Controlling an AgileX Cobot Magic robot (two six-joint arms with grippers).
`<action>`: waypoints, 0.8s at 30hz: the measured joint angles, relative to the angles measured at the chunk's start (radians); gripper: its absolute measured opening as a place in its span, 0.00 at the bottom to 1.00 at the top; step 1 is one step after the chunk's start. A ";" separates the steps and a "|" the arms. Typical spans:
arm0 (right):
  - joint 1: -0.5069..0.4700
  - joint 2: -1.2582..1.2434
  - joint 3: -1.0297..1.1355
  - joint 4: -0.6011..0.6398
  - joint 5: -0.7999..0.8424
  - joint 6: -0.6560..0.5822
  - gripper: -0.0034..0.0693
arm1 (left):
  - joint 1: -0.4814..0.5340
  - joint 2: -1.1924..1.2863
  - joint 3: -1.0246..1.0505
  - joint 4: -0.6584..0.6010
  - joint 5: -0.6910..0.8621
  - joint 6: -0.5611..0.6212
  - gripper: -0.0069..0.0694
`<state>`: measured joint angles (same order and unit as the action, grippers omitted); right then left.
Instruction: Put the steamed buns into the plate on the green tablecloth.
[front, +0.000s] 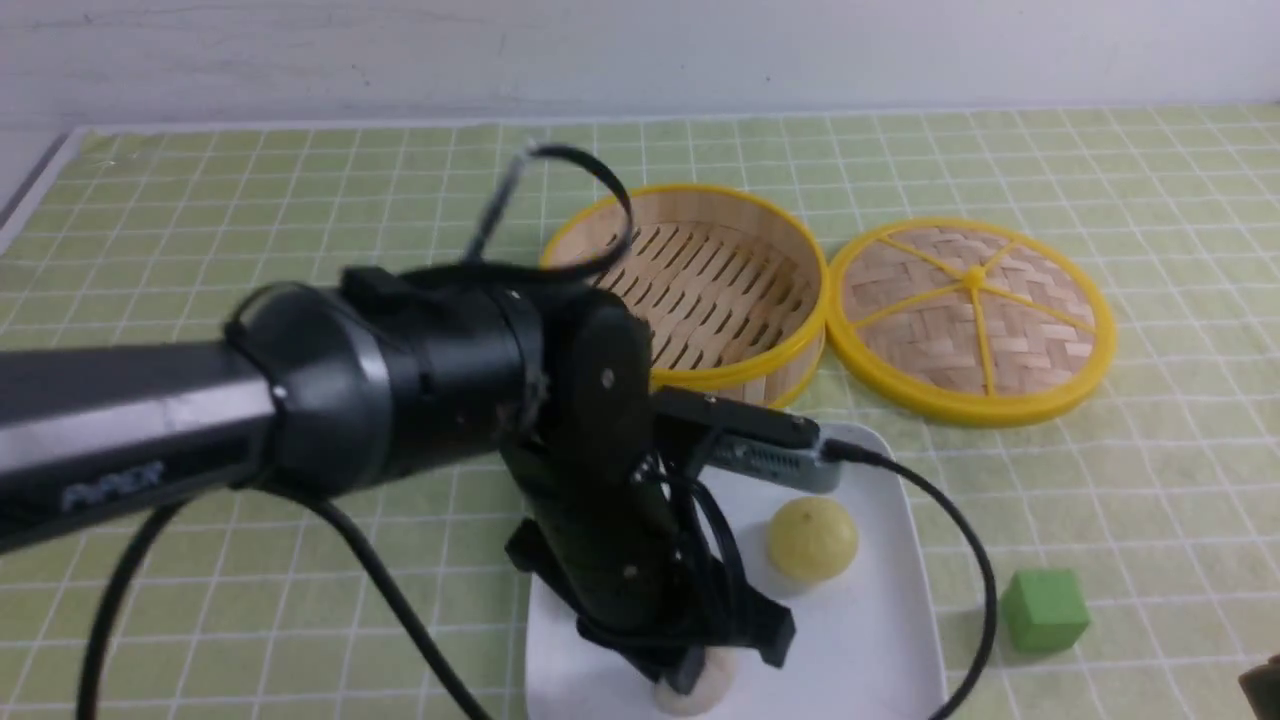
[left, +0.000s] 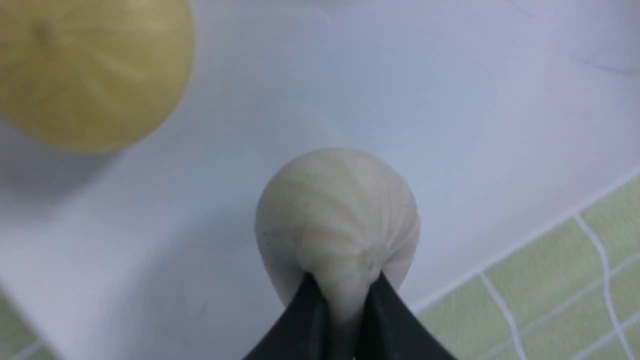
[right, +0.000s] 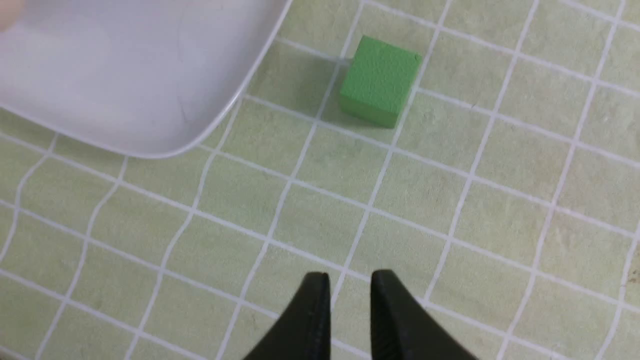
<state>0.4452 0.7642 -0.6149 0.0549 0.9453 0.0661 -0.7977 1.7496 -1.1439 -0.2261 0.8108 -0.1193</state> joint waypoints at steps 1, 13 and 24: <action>0.000 -0.001 0.000 0.000 0.011 -0.006 0.22 | -0.009 0.015 0.001 -0.001 -0.030 -0.003 0.29; 0.000 -0.359 -0.008 -0.042 0.190 0.062 0.03 | -0.021 -0.006 -0.048 0.077 -0.080 -0.006 0.68; 0.000 -0.665 0.188 -0.092 -0.327 0.112 0.03 | -0.021 -0.045 -0.134 0.164 0.018 -0.006 0.68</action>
<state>0.4452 0.0994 -0.4270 -0.0368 0.6182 0.1778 -0.8183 1.7043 -1.2779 -0.0617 0.8287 -0.1256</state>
